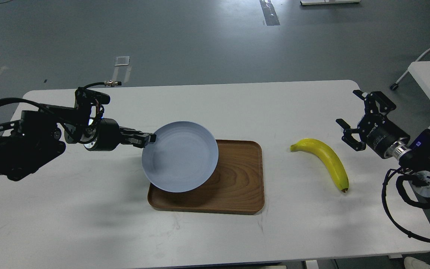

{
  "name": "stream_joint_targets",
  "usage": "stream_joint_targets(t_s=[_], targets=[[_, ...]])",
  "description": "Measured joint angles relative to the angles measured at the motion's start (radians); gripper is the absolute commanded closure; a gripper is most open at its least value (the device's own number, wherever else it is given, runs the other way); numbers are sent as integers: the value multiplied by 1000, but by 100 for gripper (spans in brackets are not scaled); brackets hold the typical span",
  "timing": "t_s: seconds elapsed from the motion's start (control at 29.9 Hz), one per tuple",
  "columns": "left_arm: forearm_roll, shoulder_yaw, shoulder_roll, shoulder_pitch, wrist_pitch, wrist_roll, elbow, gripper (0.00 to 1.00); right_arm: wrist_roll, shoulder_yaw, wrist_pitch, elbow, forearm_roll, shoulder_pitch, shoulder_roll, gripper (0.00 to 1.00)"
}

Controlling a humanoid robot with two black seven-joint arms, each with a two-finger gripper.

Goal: Place banana on plate with both arms
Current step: 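Lift the plate with the left gripper and lower it onto the wooden tray, then release the plate and raise the left gripper away from the tray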

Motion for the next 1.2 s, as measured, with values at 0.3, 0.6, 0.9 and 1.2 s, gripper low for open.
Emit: stream_joint_targets(t_s=[0.3, 0.6, 0.9, 1.2], targets=[[0, 18, -101, -12, -25, 0, 36, 100, 0, 0, 0, 2, 0, -3, 0, 1], [0, 64, -197, -34, -33, 2, 140, 100, 0, -1, 0, 1, 0, -10, -1, 0], [-10, 69, -248, -35, -32, 30, 189, 46, 0, -1, 0, 0, -1, -15, -1, 0], [-124, 54, -236, -77, -35, 23, 189, 1, 0, -6, 0, 5, -13, -3, -27, 0]])
